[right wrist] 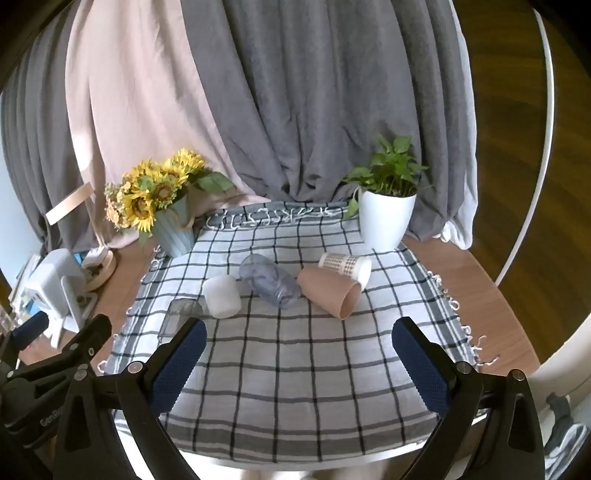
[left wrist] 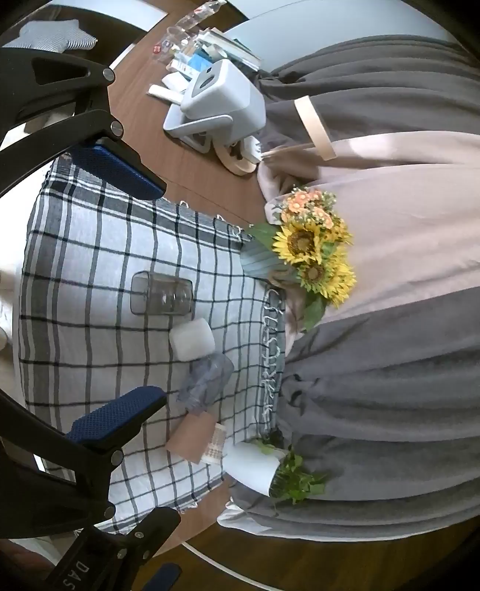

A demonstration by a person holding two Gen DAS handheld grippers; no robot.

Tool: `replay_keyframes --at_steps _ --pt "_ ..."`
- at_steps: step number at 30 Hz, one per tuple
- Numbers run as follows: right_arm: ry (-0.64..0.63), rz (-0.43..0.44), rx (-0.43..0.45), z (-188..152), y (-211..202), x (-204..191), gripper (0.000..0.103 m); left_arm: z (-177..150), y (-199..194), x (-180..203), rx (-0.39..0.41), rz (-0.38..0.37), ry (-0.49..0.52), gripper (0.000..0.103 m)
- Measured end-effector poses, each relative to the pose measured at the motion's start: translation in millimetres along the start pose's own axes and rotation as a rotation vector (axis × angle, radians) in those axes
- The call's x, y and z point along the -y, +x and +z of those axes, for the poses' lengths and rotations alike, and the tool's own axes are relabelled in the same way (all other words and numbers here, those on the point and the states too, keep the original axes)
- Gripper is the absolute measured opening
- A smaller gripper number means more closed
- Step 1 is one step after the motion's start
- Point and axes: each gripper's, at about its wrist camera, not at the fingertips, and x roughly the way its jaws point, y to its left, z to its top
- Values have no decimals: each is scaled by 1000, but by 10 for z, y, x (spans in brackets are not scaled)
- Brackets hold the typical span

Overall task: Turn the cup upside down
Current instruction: 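Move the right tool toward the clear glass cup on the cloth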

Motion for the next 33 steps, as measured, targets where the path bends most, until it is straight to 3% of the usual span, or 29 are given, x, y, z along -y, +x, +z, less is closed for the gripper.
replay_keyframes --at_steps 21,33 --pt "-2 8 -125 71 831 -1147 101 129 980 -1061 -167 -10 34 103" --pt "-35 34 -274 -19 1613 -1786 101 -61 1759 -1510 -340 -42 4 103"
